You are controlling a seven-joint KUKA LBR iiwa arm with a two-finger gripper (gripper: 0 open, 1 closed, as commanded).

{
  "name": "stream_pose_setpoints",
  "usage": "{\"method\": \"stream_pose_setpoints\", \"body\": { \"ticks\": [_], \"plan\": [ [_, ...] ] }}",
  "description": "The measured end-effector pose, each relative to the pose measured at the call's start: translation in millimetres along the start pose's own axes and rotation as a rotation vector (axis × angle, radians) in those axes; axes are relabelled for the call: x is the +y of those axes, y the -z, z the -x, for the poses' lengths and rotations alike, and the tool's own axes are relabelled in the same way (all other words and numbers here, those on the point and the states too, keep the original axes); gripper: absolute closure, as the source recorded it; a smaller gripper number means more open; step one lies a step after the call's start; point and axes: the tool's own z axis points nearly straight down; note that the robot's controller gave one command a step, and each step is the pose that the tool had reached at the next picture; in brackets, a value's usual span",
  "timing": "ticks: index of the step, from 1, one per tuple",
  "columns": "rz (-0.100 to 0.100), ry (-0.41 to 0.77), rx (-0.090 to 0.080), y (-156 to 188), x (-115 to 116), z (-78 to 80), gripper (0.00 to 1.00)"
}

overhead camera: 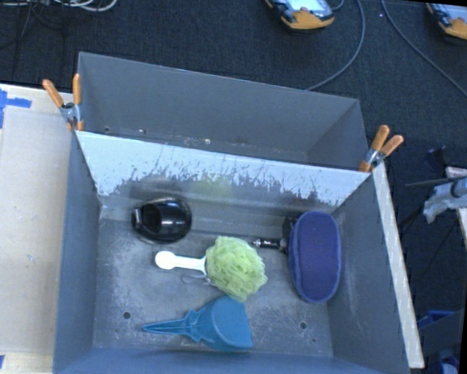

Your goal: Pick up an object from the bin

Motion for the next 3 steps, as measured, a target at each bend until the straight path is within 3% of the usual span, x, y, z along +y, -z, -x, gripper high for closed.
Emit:
{"method": "stream_pose_setpoints", "body": {
  "ticks": [1,2,3],
  "plan": [
    [-0.004,-0.001,-0.002,-2,0,0.6,1.00],
    [-0.006,0.170,-0.002,-2,-5,-27.0,1.00],
    [-0.008,0.471,-0.002,-2,5,-0.1,1.00]
  ]
}}
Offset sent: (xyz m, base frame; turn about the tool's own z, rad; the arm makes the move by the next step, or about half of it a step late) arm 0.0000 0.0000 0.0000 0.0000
